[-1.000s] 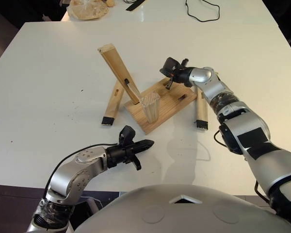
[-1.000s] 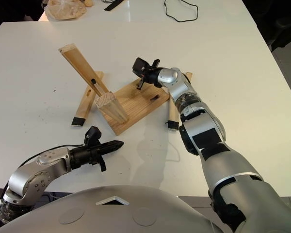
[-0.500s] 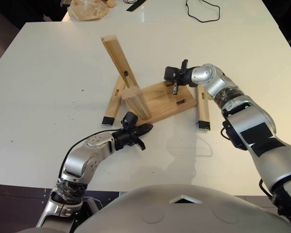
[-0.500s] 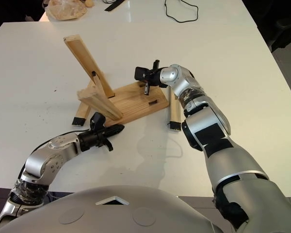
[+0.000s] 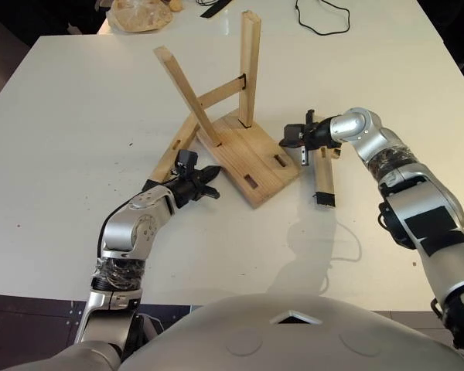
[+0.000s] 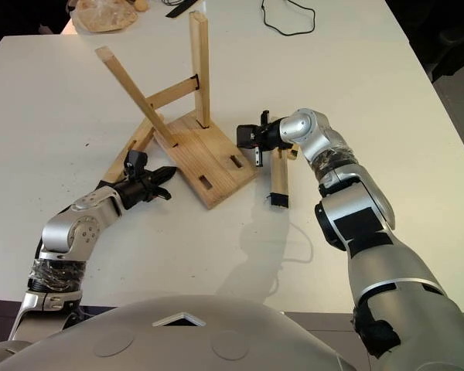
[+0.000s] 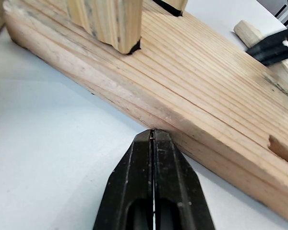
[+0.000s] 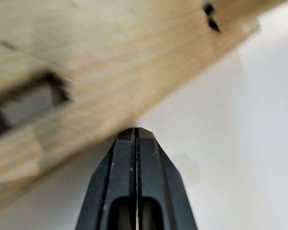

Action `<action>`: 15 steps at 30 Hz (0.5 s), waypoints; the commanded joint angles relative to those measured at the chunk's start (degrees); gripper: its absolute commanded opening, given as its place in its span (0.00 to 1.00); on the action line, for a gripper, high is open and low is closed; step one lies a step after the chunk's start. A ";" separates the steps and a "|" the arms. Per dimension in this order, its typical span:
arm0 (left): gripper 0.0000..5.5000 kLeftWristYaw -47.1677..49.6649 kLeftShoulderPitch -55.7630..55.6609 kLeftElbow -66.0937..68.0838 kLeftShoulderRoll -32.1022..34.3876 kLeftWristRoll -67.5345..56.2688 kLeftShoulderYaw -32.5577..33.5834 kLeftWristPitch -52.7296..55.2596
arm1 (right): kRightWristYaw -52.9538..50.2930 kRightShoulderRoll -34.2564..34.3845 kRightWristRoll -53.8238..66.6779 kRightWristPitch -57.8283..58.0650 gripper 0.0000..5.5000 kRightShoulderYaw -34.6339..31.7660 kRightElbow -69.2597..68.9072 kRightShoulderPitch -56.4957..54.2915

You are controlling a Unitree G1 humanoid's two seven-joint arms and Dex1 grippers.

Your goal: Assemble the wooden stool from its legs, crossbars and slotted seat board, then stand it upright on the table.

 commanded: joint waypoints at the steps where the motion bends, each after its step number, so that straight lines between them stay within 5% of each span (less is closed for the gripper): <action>1: 0.00 1.29 -1.33 3.10 -1.03 2.37 -0.97 1.88 | 5.51 -0.56 1.68 2.31 0.01 -0.21 -3.48 5.68; 15: 0.00 0.13 -5.82 7.29 -3.42 4.87 -0.85 0.21 | 9.72 -5.25 8.76 12.58 0.01 -3.87 -22.82 15.26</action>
